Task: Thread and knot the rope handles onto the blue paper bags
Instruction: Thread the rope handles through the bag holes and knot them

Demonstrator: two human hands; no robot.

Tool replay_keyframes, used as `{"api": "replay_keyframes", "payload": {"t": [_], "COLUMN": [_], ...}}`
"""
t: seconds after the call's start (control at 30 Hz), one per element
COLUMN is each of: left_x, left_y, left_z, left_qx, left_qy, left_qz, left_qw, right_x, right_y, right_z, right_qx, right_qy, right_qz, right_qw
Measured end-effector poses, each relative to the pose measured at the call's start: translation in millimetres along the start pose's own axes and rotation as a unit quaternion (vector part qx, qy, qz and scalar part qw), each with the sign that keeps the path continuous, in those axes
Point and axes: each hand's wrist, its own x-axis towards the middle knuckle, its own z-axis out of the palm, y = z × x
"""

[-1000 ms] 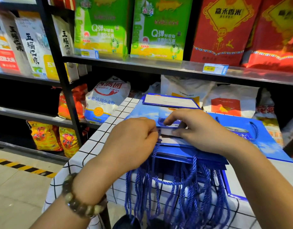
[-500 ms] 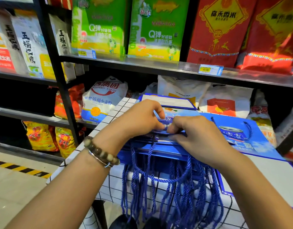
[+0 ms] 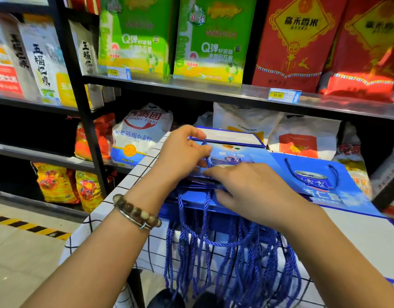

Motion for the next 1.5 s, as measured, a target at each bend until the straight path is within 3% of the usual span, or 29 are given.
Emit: {"api": "replay_keyframes", "payload": {"t": [0.13, 0.23, 0.3, 0.4, 0.47, 0.53, 0.63, 0.67, 0.73, 0.77, 0.83, 0.9, 0.97, 1.03, 1.07, 1.13, 1.3, 1.5], "left_x": [3, -8, -20, -31, -28, -22, -10, -7, -1, 1, 0, -2, -4, -7, -7, -8, -11, -18], "left_y": [-1, 2, 6, 18, 25, 32, 40, 41, 38, 35, 26, 16, 5, -1, -3, -2, 6, 15], "left_z": [-12, -23, -21, -8, -1, 5, 5, 4, 4, 4, 5, 5, 6, 8, 8, 6, 5, 5], "left_qx": [0.005, -0.102, -0.151, -0.122, -0.069, -0.019, 0.079, 0.113, 0.153, 0.149, 0.119, 0.120, 0.173, 0.231, 0.240, 0.233, 0.196, 0.162], "left_qy": [0.141, 0.236, 0.183, 0.001, -0.070, -0.072, -0.028, -0.026, -0.058, -0.086, -0.148, -0.196, -0.235, -0.260, -0.259, -0.248, -0.235, -0.273], "left_qz": [0.112, 0.163, 0.159, 0.147, 0.180, 0.218, 0.258, 0.257, 0.225, 0.197, 0.132, 0.093, 0.071, 0.053, 0.046, 0.034, 0.032, 0.013], "left_qw": [0.984, 0.953, 0.958, 0.981, 0.979, 0.973, 0.962, 0.959, 0.961, 0.965, 0.973, 0.969, 0.954, 0.936, 0.935, 0.940, 0.952, 0.948], "right_x": [4, 8, 13, 18, 20, 25, 33, 34, 30, 26, 13, -2, -16, -28, -32, -35, -24, 4], "right_y": [8, 16, 22, 22, 19, 16, 19, 20, 20, 19, 22, 30, 40, 50, 52, 50, 46, 48], "right_z": [-3, -15, -21, -33, -41, -47, -44, -39, -28, -21, -10, -5, -7, -13, -16, -20, -14, -13], "right_qx": [-0.006, 0.024, 0.033, 0.103, 0.186, 0.336, 0.618, 0.672, 0.704, 0.701, 0.681, 0.629, 0.510, 0.276, 0.139, -0.008, 0.051, 0.114], "right_qy": [0.017, 0.083, 0.219, 0.394, 0.477, 0.537, 0.532, 0.512, 0.482, 0.473, 0.433, 0.354, 0.244, 0.093, 0.029, -0.041, -0.040, 0.061], "right_qz": [0.019, 0.057, 0.050, 0.062, 0.066, 0.089, 0.124, 0.150, 0.207, 0.221, 0.240, 0.275, 0.319, 0.370, 0.380, 0.349, 0.164, 0.268], "right_qw": [1.000, 0.995, 0.974, 0.911, 0.857, 0.768, 0.566, 0.513, 0.479, 0.486, 0.540, 0.636, 0.761, 0.882, 0.914, 0.936, 0.984, 0.955]}}
